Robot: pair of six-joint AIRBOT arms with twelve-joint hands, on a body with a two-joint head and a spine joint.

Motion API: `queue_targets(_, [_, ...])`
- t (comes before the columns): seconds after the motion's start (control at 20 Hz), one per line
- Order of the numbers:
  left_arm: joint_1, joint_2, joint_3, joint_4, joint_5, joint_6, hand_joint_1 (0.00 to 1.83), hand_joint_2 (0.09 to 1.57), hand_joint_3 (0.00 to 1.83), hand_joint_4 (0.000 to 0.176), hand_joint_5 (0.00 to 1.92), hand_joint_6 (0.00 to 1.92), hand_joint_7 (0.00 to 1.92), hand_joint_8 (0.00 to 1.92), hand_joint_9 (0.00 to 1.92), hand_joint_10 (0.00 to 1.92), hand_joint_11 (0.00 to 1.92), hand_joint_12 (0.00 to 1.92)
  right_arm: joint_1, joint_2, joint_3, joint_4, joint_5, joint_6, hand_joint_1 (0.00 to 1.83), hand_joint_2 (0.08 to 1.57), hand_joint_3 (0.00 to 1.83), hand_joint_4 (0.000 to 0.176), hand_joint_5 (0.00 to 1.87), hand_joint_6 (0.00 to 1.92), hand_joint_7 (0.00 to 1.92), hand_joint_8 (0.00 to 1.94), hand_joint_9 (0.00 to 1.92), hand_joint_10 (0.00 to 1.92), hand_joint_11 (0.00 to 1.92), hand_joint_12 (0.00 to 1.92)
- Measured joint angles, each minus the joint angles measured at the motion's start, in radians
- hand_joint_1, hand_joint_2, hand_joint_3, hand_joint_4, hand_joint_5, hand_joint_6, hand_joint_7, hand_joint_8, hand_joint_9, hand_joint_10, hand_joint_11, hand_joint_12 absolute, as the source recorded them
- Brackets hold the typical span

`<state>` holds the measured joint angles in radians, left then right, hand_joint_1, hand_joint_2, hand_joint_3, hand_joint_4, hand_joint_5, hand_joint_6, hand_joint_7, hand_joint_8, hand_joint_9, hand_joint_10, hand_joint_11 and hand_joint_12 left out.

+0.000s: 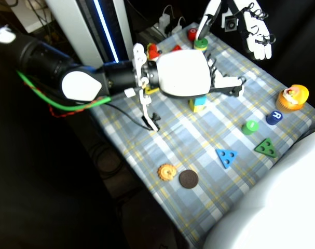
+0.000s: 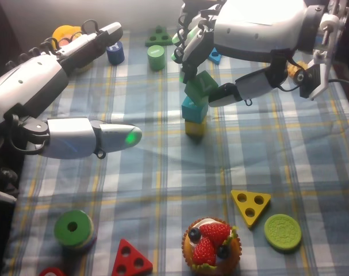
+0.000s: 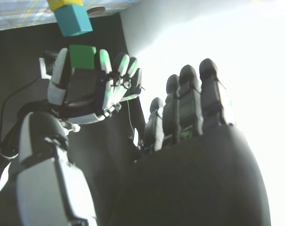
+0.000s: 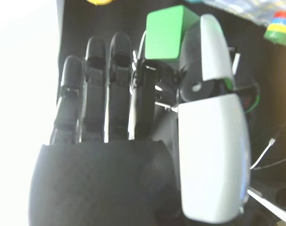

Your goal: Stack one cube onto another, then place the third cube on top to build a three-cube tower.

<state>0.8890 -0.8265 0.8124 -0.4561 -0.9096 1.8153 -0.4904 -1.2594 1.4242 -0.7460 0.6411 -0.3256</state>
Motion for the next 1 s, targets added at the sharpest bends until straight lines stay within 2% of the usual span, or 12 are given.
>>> queue_targets(0.3, [0.0, 0.0, 0.0, 0.0, 0.0, 0.0, 0.72, 0.8, 0.0, 0.176, 0.09, 0.0, 0.21, 0.0, 0.18, 0.0, 0.0, 0.26, 0.0, -0.001, 0.0, -0.003, -0.003, 0.0, 1.18, 1.06, 0.0, 0.0, 1.09, 0.79, 0.84, 0.0, 0.64, 0.0, 0.01, 1.04])
queue_targets(0.45, [0.0, 0.0, 0.002, 0.002, 0.003, 0.0, 0.72, 0.8, 0.0, 0.176, 0.09, 0.0, 0.19, 0.0, 0.15, 0.0, 0.0, 0.17, 0.0, -0.008, 0.003, -0.009, -0.005, 0.0, 1.18, 1.06, 0.0, 0.0, 1.11, 0.76, 0.84, 0.0, 0.64, 0.0, 0.01, 1.03])
queue_targets(0.65, [0.0, 0.0, 0.002, 0.001, 0.004, 0.0, 0.71, 0.81, 0.0, 0.176, 0.1, 0.0, 0.19, 0.0, 0.16, 0.0, 0.0, 0.18, 0.0, -0.008, 0.003, -0.009, -0.005, 0.0, 1.19, 1.05, 0.0, 0.0, 1.12, 0.73, 0.86, 0.0, 0.66, 0.0, 0.04, 1.0])
queue_targets(0.9, [0.0, 0.0, 0.002, 0.0, 0.004, 0.0, 0.7, 0.82, 0.0, 0.176, 0.1, 0.0, 0.19, 0.0, 0.16, 0.0, 0.0, 0.17, 0.0, -0.008, 0.003, -0.015, -0.006, 0.01, 1.17, 1.07, 0.0, 0.0, 1.06, 0.84, 0.9, 0.01, 0.75, 0.02, 0.19, 1.03])
queue_targets(1.0, [-0.002, 0.0, 0.002, 0.0, 0.004, 0.0, 0.71, 0.81, 0.0, 0.176, 0.09, 0.0, 0.19, 0.0, 0.17, 0.0, 0.0, 0.21, 0.0, -0.008, 0.003, -0.015, -0.006, 0.011, 1.15, 1.08, 0.0, 0.0, 1.05, 0.86, 0.85, 0.0, 0.71, 0.0, 0.14, 1.05])
